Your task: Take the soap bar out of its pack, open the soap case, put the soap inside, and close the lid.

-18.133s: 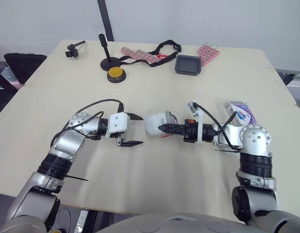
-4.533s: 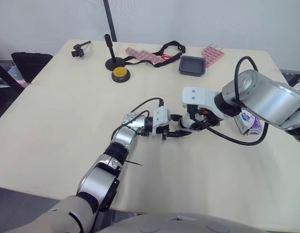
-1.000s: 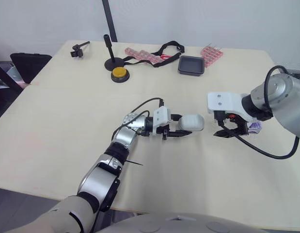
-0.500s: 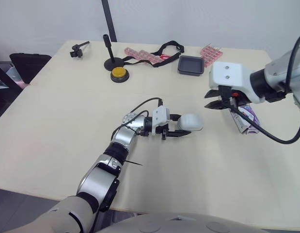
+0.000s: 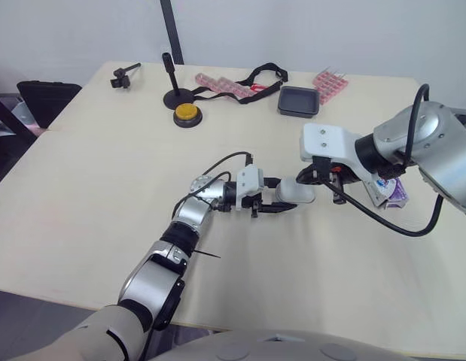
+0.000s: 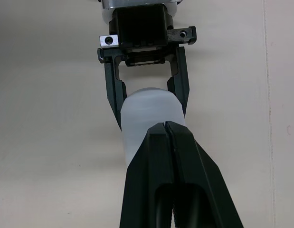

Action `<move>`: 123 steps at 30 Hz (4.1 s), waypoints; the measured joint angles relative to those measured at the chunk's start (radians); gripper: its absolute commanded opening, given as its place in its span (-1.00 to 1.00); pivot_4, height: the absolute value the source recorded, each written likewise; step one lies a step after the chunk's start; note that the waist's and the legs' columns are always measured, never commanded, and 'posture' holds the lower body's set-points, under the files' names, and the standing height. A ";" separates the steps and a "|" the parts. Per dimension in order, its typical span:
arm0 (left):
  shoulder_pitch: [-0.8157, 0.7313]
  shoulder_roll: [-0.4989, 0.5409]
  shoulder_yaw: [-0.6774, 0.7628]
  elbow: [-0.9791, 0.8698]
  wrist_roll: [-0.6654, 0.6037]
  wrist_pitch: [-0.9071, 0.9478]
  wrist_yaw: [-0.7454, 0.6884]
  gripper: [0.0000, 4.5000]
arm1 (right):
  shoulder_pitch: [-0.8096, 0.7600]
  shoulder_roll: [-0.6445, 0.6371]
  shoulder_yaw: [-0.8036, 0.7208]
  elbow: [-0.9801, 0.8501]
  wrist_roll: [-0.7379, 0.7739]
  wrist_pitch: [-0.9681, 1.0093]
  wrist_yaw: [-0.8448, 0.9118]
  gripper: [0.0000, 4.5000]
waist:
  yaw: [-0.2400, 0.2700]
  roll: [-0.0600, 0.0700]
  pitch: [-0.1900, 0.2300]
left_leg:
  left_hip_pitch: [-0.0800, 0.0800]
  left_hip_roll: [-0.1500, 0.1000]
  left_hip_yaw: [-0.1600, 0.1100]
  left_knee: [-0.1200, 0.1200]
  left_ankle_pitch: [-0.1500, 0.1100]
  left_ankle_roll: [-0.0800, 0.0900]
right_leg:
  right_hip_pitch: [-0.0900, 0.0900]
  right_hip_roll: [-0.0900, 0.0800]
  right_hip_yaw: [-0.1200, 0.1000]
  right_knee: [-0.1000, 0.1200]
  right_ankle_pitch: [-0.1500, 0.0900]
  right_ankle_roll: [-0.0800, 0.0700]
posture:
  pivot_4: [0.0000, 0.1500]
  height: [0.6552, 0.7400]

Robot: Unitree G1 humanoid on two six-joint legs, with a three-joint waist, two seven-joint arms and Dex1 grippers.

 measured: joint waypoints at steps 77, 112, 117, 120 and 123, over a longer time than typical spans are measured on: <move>0.000 0.001 0.000 0.000 -0.007 0.004 -0.009 -0.16 | 0.060 -0.046 -0.130 -0.029 0.133 0.054 -0.086 -0.98 | 0.000 0.000 0.000 | 0.000 0.000 0.000 -0.004 0.000 -0.001 | 0.003 0.000 0.000 -0.009 0.000 0.000 | 1.00 0.99; 0.000 0.011 0.001 0.001 -0.008 0.004 -0.008 -0.16 | 0.119 -0.027 -0.094 -0.052 0.107 -0.020 -0.123 -0.98 | -0.012 0.000 0.000 | 0.001 0.000 0.000 -0.005 0.000 -0.001 | 0.006 0.000 0.000 -0.009 0.000 0.000 | 1.00 0.99; 0.000 0.011 0.001 0.001 -0.008 0.003 -0.007 -0.16 | 0.117 0.000 -0.084 -0.065 0.107 -0.019 -0.130 -0.98 | -0.012 0.000 0.000 | 0.001 0.000 0.000 -0.005 0.000 -0.001 | 0.006 0.000 0.000 -0.009 0.000 0.000 | 1.00 0.99; 0.000 0.009 0.000 0.001 -0.007 0.003 -0.007 -0.16 | 0.117 0.010 -0.061 -0.070 0.109 -0.022 -0.130 -0.98 | -0.011 0.000 0.000 | 0.001 0.000 0.000 -0.005 0.000 -0.001 | 0.006 0.000 0.000 -0.009 0.000 0.000 | 1.00 0.99; 0.000 0.008 0.000 0.002 -0.007 0.004 -0.006 -0.16 | 0.118 0.022 -0.041 -0.069 0.110 -0.023 -0.130 -0.98 | -0.010 0.000 0.000 | 0.001 0.000 0.000 -0.005 0.000 -0.001 | 0.006 0.000 0.000 -0.009 0.000 0.000 | 1.00 0.99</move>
